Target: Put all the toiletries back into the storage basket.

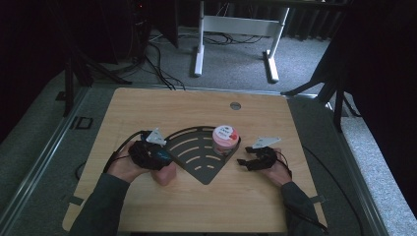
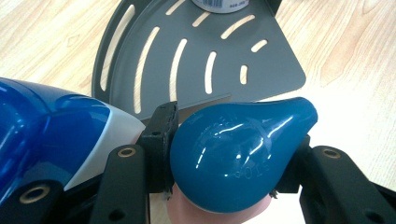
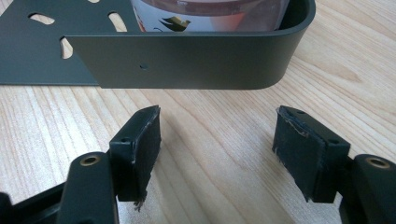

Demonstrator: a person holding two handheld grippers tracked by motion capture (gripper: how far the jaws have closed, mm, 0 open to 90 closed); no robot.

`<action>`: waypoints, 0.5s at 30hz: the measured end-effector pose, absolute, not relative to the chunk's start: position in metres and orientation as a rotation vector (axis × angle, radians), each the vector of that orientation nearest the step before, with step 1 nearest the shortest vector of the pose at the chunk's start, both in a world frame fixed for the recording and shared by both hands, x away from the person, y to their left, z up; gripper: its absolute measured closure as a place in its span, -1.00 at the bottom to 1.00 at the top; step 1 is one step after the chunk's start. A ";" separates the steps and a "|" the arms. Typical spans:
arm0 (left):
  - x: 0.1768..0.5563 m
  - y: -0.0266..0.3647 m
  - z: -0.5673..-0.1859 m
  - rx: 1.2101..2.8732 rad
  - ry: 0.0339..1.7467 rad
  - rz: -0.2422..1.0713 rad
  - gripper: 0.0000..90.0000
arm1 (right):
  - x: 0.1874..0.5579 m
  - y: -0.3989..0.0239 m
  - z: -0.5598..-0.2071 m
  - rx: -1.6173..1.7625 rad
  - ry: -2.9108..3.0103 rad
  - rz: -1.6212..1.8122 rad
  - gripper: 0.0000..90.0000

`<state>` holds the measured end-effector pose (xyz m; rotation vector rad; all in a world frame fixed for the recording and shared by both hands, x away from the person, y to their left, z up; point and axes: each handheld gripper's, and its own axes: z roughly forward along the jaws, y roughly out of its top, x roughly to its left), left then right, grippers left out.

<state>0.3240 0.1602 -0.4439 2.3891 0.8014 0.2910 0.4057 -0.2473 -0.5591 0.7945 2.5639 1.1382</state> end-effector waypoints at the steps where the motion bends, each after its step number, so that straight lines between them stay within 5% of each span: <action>1: 0.324 0.160 -0.444 2.391 0.799 0.291 0.16 | 0.406 -0.247 -0.559 0.794 2.564 1.138 -0.29; 15: 0.318 0.152 -0.438 2.389 0.776 0.301 0.18 | 0.406 -0.247 -0.559 0.795 2.564 1.139 -0.29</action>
